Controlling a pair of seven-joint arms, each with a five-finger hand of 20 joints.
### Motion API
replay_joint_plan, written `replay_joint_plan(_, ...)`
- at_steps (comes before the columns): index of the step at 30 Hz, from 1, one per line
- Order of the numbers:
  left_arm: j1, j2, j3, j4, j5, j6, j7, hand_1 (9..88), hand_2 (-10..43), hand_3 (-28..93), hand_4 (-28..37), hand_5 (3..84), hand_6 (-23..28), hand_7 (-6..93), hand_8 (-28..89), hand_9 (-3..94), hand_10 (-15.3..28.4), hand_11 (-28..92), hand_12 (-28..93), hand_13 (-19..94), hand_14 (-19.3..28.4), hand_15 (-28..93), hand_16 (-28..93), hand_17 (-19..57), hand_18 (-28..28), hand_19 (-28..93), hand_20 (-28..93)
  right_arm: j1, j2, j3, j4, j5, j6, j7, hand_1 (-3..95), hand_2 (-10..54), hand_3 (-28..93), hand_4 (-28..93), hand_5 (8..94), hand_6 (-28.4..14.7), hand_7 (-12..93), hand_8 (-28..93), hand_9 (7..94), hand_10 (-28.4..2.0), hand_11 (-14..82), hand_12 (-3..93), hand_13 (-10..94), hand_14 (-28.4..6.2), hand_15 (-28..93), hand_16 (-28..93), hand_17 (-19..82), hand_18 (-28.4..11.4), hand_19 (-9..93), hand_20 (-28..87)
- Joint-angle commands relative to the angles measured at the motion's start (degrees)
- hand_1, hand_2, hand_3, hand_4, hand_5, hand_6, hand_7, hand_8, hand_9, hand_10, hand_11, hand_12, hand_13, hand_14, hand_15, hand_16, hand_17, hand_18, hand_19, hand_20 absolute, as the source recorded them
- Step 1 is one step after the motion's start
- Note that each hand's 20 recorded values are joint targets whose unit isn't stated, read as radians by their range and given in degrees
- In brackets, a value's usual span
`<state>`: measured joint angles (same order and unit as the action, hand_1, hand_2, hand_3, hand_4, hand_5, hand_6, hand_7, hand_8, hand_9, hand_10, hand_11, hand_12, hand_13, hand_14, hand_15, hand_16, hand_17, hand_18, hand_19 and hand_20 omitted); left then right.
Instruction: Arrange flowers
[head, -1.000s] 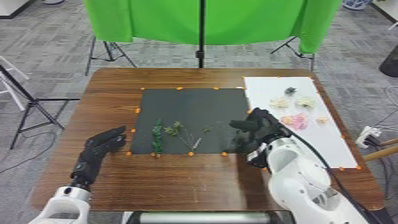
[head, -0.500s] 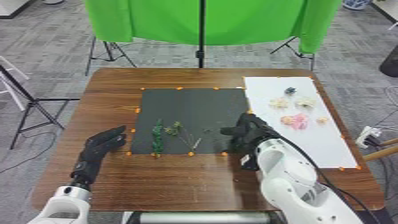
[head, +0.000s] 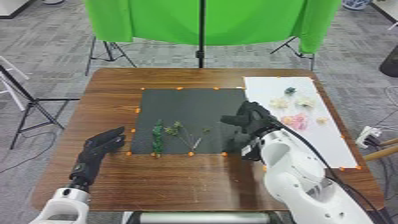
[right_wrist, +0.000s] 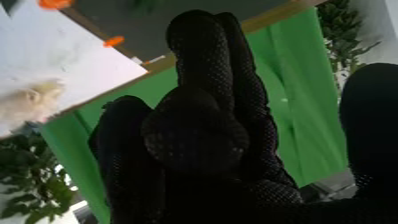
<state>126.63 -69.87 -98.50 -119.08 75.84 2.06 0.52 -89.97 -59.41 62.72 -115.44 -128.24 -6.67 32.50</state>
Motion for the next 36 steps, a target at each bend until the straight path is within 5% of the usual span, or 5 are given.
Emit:
replay_joint_plan(1, 1.02, -0.37, 0.15, 0.23, 0.33, -0.73, 0.32, 28.4, -7.8, 66, -18.7, 43.4, 5.3, 9.0, -5, 40.9, 13.6, 19, 13, 29, 18.5, 30, 0, 0.7, 15.0, 17, 22, 4.13, 0.34, -0.94, 5.89, -1.31, -4.61, 2.68, 19.1, 0.7, 62, -13, 76.9, -5.3, 14, -7, 85.3, -15.3, 41.9, 27.2, 93, -4.5, 57, 36, 71, -9.5, 93, 54)
replay_joint_plan(36, -1.01, 0.72, 1.12, 1.39, 0.49, -2.60, 0.13, 28.4, -7.8, 66, -18.7, 43.5, 5.4, 8.9, -5, 41.0, 13.7, 19, 13, 29, 18.6, 30, 0, 0.7, 14.9, 17, 22, 9.60, -1.86, -7.06, 7.17, 3.03, -2.80, -0.03, 19.3, 1.5, 61, -13, 75.2, -5.4, 13, -7, 84.4, -15.9, 41.5, 27.2, 92, -5.1, 58, 36, 70, -9.7, 93, 53)
